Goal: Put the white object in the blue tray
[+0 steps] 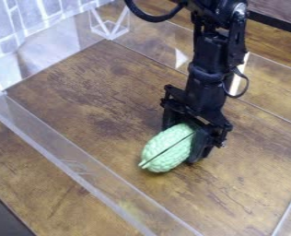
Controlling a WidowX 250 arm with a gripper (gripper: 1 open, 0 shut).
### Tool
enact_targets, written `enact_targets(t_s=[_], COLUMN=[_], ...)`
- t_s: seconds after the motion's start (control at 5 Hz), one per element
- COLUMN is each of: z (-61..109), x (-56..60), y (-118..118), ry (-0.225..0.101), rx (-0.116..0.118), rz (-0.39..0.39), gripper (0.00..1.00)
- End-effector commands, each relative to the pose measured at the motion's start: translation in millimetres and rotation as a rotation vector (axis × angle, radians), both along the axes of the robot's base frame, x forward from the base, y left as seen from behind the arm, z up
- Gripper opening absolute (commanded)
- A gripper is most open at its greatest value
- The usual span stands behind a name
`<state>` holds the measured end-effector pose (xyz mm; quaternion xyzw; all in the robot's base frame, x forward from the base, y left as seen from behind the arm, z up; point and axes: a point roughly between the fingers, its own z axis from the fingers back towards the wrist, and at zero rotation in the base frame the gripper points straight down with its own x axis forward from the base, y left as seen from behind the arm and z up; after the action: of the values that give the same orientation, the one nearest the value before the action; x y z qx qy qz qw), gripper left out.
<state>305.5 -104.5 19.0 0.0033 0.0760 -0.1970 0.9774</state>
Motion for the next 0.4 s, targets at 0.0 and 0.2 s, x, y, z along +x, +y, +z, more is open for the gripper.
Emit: enact_targets(t_s=[0.0,0.2], z=[-1.3,-1.2], x=[-4.6,-6.0], y=[-2.8,-4.0], ry=[0.027,0.041], rx=[0.008,0.011], rz=[-0.039,-0.053], gripper=[0.00,0.00])
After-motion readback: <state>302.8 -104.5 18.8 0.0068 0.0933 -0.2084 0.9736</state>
